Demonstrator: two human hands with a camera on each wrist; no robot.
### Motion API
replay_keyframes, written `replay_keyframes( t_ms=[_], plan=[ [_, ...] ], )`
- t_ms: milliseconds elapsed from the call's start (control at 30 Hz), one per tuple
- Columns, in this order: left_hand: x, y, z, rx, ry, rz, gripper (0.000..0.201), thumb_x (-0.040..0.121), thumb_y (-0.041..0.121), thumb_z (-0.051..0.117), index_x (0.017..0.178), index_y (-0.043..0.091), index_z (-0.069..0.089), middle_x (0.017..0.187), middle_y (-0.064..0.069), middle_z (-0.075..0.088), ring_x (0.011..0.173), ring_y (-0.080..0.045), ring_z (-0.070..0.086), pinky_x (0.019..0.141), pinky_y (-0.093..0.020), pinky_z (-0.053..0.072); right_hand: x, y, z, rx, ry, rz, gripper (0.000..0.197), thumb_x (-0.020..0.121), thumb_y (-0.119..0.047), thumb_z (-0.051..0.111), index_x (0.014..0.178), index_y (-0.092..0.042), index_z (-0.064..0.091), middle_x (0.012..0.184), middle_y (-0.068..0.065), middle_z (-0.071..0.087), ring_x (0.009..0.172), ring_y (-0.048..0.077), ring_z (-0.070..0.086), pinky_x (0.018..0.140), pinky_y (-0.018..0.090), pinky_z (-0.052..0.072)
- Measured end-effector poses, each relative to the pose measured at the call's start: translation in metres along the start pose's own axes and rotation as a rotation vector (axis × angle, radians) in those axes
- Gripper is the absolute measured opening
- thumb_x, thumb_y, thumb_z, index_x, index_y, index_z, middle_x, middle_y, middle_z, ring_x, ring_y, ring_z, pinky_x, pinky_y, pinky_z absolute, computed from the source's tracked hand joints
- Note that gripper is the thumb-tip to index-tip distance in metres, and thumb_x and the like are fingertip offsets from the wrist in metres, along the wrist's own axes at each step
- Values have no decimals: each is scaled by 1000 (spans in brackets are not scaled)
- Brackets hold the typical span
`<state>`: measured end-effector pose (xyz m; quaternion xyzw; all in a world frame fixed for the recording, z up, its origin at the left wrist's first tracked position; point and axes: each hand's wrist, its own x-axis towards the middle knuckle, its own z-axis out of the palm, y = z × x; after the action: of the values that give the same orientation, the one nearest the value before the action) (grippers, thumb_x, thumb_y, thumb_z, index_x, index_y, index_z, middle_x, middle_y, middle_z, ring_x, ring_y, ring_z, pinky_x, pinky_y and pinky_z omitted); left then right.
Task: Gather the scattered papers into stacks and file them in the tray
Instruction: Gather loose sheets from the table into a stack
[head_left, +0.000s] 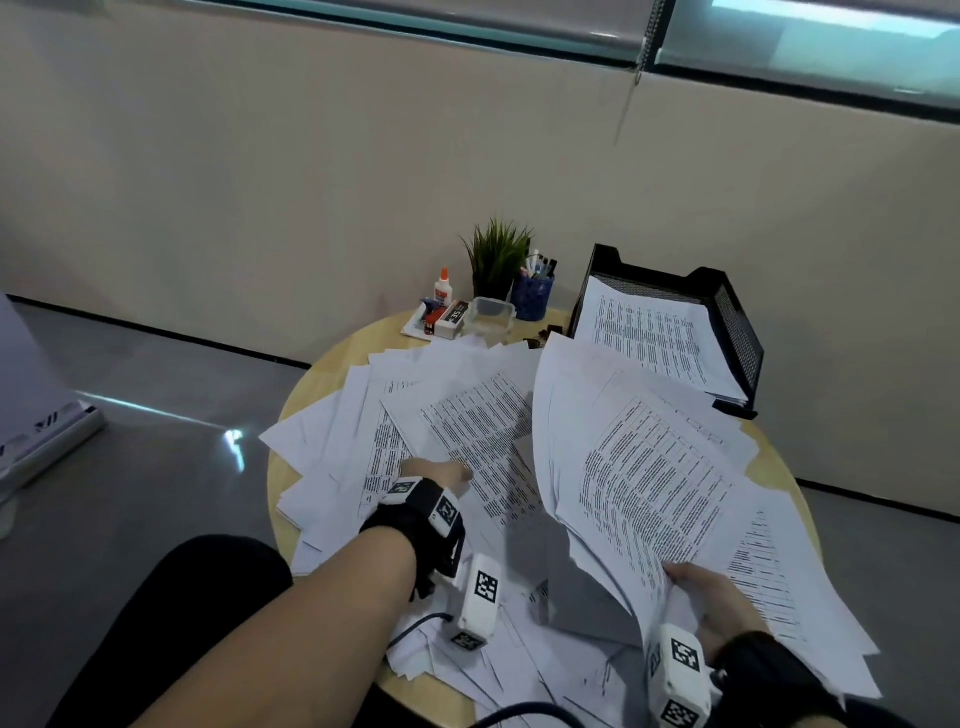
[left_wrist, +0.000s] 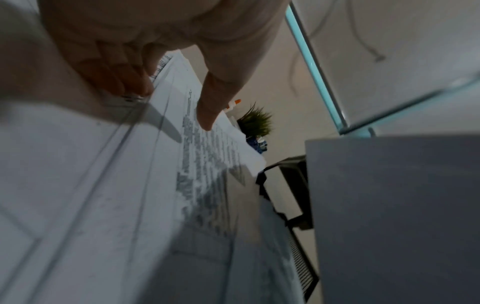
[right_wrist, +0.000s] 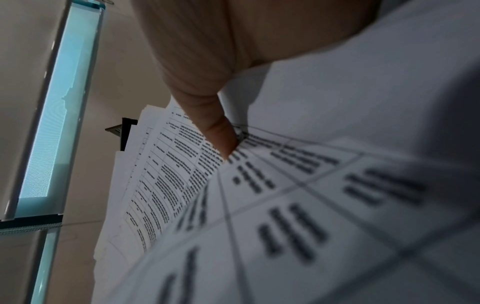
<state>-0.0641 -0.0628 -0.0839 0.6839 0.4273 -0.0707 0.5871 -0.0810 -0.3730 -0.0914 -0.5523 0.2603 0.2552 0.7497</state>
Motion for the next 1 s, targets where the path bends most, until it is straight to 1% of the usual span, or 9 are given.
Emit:
replay_keyframes(
  t_ms=[100, 167, 267, 367, 467, 600, 700, 800, 1000],
  plan=[
    [-2, -2, 10, 185, 90, -30, 92, 50, 32, 83, 126, -3, 46, 120, -16, 58, 106, -31, 59, 92, -40, 51, -3, -1, 4, -5, -37, 10, 17, 77, -8, 52, 90, 3, 53, 64, 25, 65, 49, 35, 65, 46, 39, 55],
    [-6, -6, 17, 385, 161, -34, 101, 60, 36, 82, 138, 3, 27, 141, -15, 36, 129, -31, 39, 106, -40, 39, -4, 0, 4, -20, -45, -8, 26, 69, -9, 62, 91, 0, 53, 67, 26, 64, 51, 35, 64, 51, 40, 56],
    [-11, -5, 20, 489, 255, 27, 95, 67, 37, 80, 137, 5, 25, 142, -14, 29, 134, -31, 27, 107, -39, 31, 6, 3, -3, -52, 14, -27, 55, 50, -11, 81, 97, -2, 54, 77, 26, 61, 58, 36, 64, 62, 43, 56],
    [-6, -6, 23, 505, 243, 15, 88, 68, 38, 80, 135, 5, 33, 140, -14, 31, 132, -31, 29, 105, -39, 34, 5, 2, -3, -54, 7, -17, 33, 66, -10, 63, 97, -1, 54, 70, 25, 63, 54, 35, 64, 57, 42, 56],
    [-1, -7, 22, 539, 209, 50, 60, 73, 34, 72, 123, 9, 50, 133, -14, 42, 124, -32, 39, 100, -39, 40, 7, 4, -3, -40, -16, -24, 38, 60, -11, 72, 92, 0, 55, 73, 25, 62, 57, 35, 64, 63, 42, 55],
    [4, -11, 8, 330, 126, 238, 18, 84, 14, 58, 98, 3, 60, 105, -17, 65, 92, -30, 61, 79, -33, 53, 8, 2, -4, -15, -57, -35, 21, 77, -9, 57, 94, 3, 56, 71, 24, 64, 53, 34, 65, 60, 40, 54],
    [9, -8, -22, 278, 151, 257, 24, 86, 14, 59, 103, -3, 60, 101, -17, 64, 87, -30, 61, 70, -31, 48, 8, 1, -8, 5, -106, -29, 18, 92, -9, 46, 95, 6, 56, 69, 25, 67, 52, 34, 66, 51, 38, 55],
    [16, -7, -55, 350, 152, 167, 37, 89, 19, 60, 117, -5, 53, 111, -19, 59, 100, -31, 58, 70, -28, 40, 7, 1, -6, 4, -107, -22, 23, 88, -9, 49, 102, 8, 55, 71, 27, 67, 53, 36, 67, 48, 41, 56],
    [26, -14, -95, 519, 175, 129, 25, 86, 20, 66, 94, 4, 49, 124, -20, 59, 116, -33, 56, 89, -33, 44, 6, 2, -5, -10, -86, -20, 31, 80, -10, 54, 106, 6, 53, 70, 26, 67, 52, 35, 66, 49, 40, 56]
  ],
)
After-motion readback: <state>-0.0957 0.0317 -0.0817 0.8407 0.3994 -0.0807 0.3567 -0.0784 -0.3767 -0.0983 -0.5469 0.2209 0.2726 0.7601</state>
